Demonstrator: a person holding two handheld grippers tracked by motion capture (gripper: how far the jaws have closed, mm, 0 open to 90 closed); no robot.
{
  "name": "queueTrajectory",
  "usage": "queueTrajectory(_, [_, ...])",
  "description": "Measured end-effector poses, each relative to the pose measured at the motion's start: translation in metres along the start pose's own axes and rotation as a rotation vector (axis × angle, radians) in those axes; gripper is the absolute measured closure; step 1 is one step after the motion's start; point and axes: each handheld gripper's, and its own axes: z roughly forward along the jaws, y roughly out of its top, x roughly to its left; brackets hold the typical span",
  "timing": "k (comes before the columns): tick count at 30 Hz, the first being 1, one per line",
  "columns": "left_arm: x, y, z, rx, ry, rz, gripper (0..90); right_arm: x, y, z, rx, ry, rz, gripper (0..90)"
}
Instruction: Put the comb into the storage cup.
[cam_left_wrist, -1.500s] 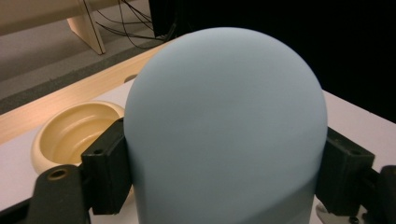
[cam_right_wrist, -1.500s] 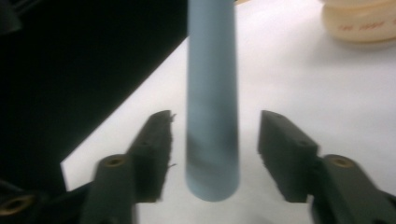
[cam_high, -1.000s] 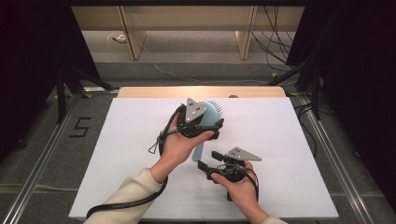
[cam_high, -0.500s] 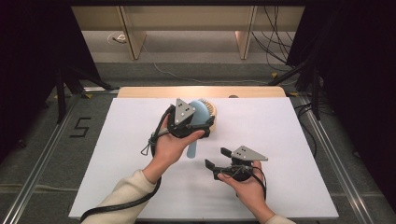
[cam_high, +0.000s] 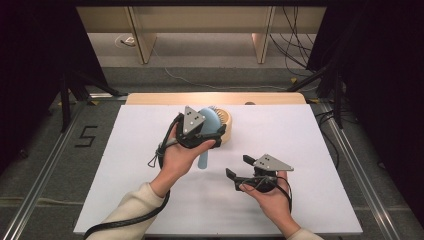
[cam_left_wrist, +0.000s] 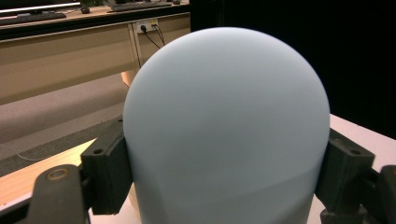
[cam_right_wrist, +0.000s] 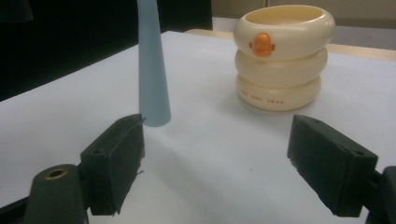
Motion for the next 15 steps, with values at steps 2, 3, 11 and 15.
queueTrajectory(2, [0.0001, 0.0, 0.0003, -0.001, 0.0, 0.0, 19.4, -0.0013, 0.0003, -0.0013, 0.0, -0.003, -0.005, 19.5])
queueTrajectory(3, [0.0007, 0.0001, 0.0003, -0.003, 0.002, 0.002, 19.4, -0.0022, 0.0002, -0.0015, 0.0, 0.0, -0.008, 19.1])
queueTrajectory(11, [0.003, 0.0002, 0.0, -0.007, 0.01, -0.003, 19.4, -0.0073, 0.0001, -0.006, 0.0, 0.0, -0.017, 18.6])
queueTrajectory(15, [0.0038, 0.0009, -0.0004, -0.017, 0.017, -0.007, 19.5, -0.0094, 0.0004, -0.0087, 0.002, -0.002, -0.029, 18.9])
